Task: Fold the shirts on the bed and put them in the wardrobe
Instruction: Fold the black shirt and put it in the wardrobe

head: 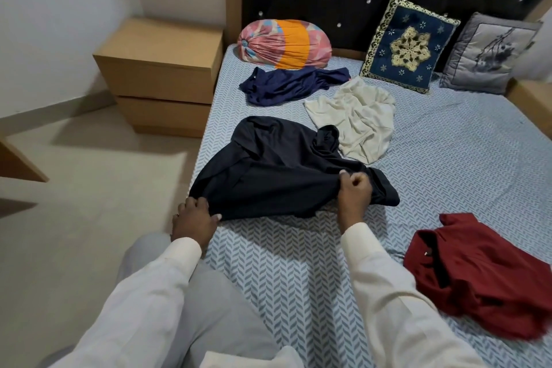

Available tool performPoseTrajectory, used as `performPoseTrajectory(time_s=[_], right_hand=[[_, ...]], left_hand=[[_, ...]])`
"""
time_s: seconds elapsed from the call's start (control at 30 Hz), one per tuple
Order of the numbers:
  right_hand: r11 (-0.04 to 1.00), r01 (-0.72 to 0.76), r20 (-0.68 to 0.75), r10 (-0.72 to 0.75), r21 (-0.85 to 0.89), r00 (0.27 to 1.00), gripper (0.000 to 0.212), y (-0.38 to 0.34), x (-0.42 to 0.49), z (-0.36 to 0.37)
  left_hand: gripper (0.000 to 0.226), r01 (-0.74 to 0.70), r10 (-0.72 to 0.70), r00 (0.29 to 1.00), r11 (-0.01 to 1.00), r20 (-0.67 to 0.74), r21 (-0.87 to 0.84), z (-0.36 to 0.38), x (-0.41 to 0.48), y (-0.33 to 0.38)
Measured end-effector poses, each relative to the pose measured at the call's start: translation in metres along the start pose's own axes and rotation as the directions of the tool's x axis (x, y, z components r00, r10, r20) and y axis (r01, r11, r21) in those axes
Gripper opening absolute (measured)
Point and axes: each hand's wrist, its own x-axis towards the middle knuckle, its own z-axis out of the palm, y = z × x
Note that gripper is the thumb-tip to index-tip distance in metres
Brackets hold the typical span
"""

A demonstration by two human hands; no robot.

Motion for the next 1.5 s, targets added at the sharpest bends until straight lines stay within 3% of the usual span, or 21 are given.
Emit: performPoseTrajectory(time_s=[0.07,0.13,0.23,0.33,0.4,0.43,0.5,0.6,0.73,0.8,0.9,0.97,1.03,1.1,1.13,1.2,1.23,1.3,1.4,1.5], right_hand=[[0.997,0.083,0.011,-0.083,-0.001,0.997,0.023,-0.024,0.013,-0.003],[0.998,0.07,0.207,-0.069,0.005,0.976,0.035,-0.035,0.025,-0.004],[0.937,0.222,0.419,-0.094,-0.268,0.903,0.053,-0.024,0.03,-0.01],[0.743,0.318,0.578,0.112,-0.589,0.808,0.054,0.021,0.021,-0.015],[0.556,0.378,0.6,0.293,-0.74,0.744,0.079,0.054,0.013,-0.018],[0.458,0.427,0.59,0.311,-0.78,0.745,0.085,0.069,0.009,-0.018],[0.364,0.462,0.56,0.234,-0.809,0.795,0.062,0.087,0.006,-0.018],[0.476,0.383,0.468,0.07,-0.792,0.881,0.008,0.075,0.008,-0.016],[0.612,0.232,0.219,-0.098,-0.756,0.971,0.008,0.036,0.03,-0.044],[0.605,0.22,0.121,-0.2,-0.765,0.972,0.015,0.021,0.045,-0.07],[0.508,0.18,0.044,-0.268,-0.842,0.962,0.028,0.017,0.052,-0.11],[0.34,0.135,0.111,-0.089,-0.931,0.99,0.034,0.03,0.054,-0.128],[0.176,0.041,0.084,0.249,-0.984,0.965,0.041,0.045,0.043,-0.138],[0.076,0.055,0.076,0.31,-0.996,0.948,0.048,0.055,0.026,-0.138],[0.12,0.118,0.144,0.23,-0.986,0.962,0.046,0.059,0.017,-0.135],[0.367,0.261,0.305,0.068,-0.893,0.95,0.031,0.063,0.0,-0.12],[0.476,0.307,0.37,0.04,-0.824,0.928,0.025,0.064,-0.006,-0.111],[0.571,0.375,0.5,0.071,-0.73,0.863,0.022,0.064,-0.017,-0.095],[0.494,0.489,0.629,0.165,-0.719,0.76,0.029,0.073,-0.028,-0.079],[0.369,0.546,0.62,0.114,-0.752,0.776,0.028,0.085,-0.033,-0.074]], left_hand=[[0.044,-0.056,0.056,0.998,0.998,0.015,0.004,0.004,0.001,0.0],[0.031,-0.089,0.089,0.996,0.995,-0.007,-0.039,0.007,0.004,-0.002],[0.022,-0.106,0.09,0.994,0.946,-0.066,-0.306,0.005,0.008,-0.004],[0.024,-0.128,0.046,0.986,0.819,-0.159,-0.559,-0.006,0.002,-0.005],[0.025,-0.1,-0.04,0.983,0.7,-0.179,-0.707,-0.015,-0.003,-0.005],[0.026,-0.077,-0.082,0.983,0.635,-0.166,-0.769,-0.018,-0.005,-0.007],[0.026,-0.04,-0.137,0.984,0.469,-0.117,-0.882,-0.022,-0.005,-0.01],[0.024,-0.016,-0.26,0.961,0.303,-0.099,-0.953,-0.028,-0.002,-0.014],[0.023,-0.001,-0.398,0.916,0.115,-0.047,-0.993,-0.033,0.002,-0.019],[0.023,0.005,-0.385,0.922,0.124,-0.043,-0.992,-0.031,0.006,-0.021],[0.025,0.066,-0.218,0.976,0.343,-0.011,-0.937,-0.02,0.008,-0.016],[0.024,0.13,-0.074,0.992,0.517,0.107,-0.846,-0.013,0.005,-0.009],[0.023,0.165,-0.012,0.98,0.616,0.201,-0.77,-0.009,-0.003,-0.003],[0.022,0.174,-0.045,0.981,0.647,0.19,-0.742,-0.013,-0.008,0.0],[0.022,0.171,-0.078,0.984,0.652,0.159,-0.739,-0.017,-0.011,0.001],[0.024,0.138,-0.145,0.988,0.649,0.057,-0.748,-0.026,-0.015,-0.001],[0.025,0.117,-0.177,0.984,0.645,0.001,-0.755,-0.03,-0.017,-0.001],[0.028,0.076,-0.224,0.97,0.646,-0.094,-0.76,-0.035,-0.021,-0.003],[0.028,0.021,-0.231,0.958,0.65,-0.171,-0.76,-0.039,-0.028,-0.006],[0.014,-0.014,-0.226,0.956,0.605,-0.188,-0.796,-0.043,-0.033,-0.009]])
